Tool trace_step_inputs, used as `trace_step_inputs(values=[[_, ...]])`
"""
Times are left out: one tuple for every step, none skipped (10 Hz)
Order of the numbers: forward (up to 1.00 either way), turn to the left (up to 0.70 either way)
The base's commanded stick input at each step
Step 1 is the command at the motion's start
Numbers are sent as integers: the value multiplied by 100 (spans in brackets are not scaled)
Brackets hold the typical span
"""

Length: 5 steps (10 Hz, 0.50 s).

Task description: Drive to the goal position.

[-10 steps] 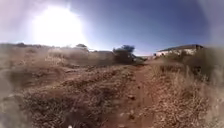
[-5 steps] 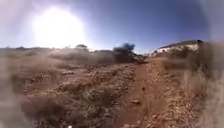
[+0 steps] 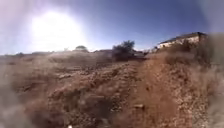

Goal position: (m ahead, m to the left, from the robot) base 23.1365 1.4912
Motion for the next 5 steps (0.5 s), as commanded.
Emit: trace_step_inputs(values=[[50,-50],[50,-50],[50,-24],[50,0],[50,0]])
